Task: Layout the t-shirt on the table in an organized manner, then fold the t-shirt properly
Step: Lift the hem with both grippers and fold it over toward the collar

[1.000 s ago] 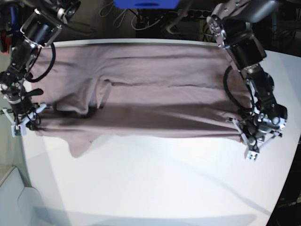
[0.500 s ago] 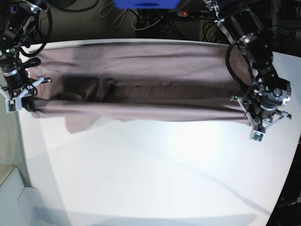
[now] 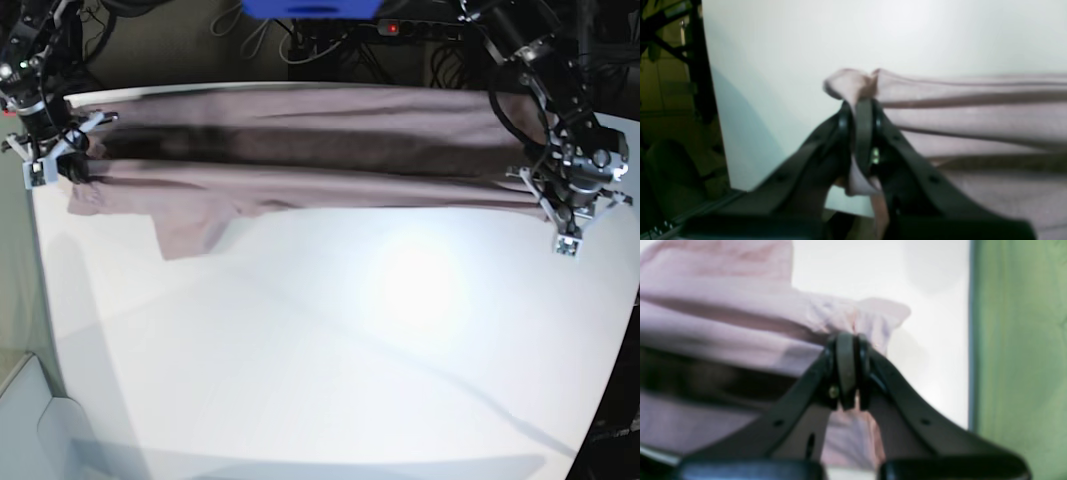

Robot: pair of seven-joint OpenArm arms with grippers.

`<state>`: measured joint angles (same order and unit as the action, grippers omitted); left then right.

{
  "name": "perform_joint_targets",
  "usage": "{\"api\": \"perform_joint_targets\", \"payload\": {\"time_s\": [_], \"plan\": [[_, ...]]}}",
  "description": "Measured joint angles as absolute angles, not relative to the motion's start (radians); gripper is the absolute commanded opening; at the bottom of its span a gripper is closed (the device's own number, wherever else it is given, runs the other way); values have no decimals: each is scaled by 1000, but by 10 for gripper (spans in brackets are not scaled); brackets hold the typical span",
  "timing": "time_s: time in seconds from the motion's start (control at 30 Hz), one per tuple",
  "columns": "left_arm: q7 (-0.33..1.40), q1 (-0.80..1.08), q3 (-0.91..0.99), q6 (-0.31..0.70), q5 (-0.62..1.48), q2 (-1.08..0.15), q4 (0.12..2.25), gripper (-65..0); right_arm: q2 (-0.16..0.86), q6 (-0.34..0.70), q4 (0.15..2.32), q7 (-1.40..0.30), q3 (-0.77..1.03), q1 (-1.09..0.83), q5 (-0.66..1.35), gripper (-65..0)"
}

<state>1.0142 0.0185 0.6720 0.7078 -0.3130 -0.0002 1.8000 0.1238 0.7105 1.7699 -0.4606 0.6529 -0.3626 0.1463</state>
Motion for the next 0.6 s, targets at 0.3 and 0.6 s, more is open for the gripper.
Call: {"api": "perform_joint_targets", "payload": {"time_s": [0.3,0.6], "plan": [[1014,84,670,708,-315,0,1800,-650,124,710,1741,-457,651,-391,147,-650],[1015,135,666,708,-314,-14,1799,-650,124,710,1675,-460,651,-394,143,-650]]}}
